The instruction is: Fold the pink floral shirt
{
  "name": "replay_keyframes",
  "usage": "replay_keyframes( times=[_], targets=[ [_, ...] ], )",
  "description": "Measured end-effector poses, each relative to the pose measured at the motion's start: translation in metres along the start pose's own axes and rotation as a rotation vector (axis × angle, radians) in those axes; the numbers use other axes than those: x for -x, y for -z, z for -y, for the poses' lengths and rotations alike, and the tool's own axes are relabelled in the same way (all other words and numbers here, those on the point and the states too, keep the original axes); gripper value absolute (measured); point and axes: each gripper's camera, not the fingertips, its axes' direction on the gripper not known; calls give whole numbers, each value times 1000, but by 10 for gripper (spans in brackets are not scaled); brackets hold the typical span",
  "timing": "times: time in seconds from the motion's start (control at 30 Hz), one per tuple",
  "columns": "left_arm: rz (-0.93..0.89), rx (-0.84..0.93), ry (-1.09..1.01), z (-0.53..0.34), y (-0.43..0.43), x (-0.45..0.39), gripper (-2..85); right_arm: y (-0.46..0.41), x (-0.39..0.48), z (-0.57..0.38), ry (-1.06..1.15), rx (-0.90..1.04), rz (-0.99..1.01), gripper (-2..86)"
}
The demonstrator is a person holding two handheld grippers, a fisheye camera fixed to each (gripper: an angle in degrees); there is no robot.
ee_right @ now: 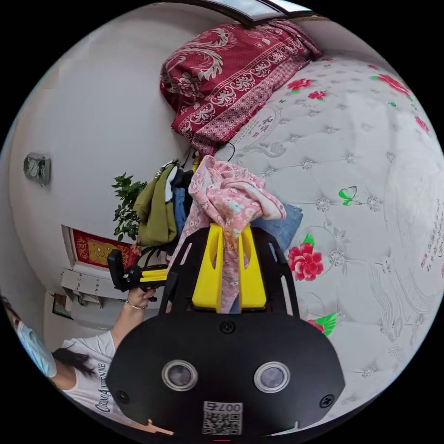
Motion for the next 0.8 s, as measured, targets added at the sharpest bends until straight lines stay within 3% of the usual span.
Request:
replay_keyframes(
  times=[0.17, 0.4, 0.5, 0.67, 0.8],
  targets=[
    [-111, 5, 18, -14, -42, 33, 44, -74, -20, 11, -42, -19, 28, 37],
    [-147, -143, 118, -86, -23, 39, 61, -35, 37, -62, 66, -216, 116, 31],
    [-91, -194, 121, -129, -5, 22, 52, 3, 109, -128, 170, -315, -57, 27],
    [-169, -334, -87, -191, 16, -53, 3, 40, 287, -295, 428, -611, -729, 19],
    [-436, -401, -256, -209, 20, -106, -8, 63, 362, -366, 425, -626, -588, 10]
  ],
)
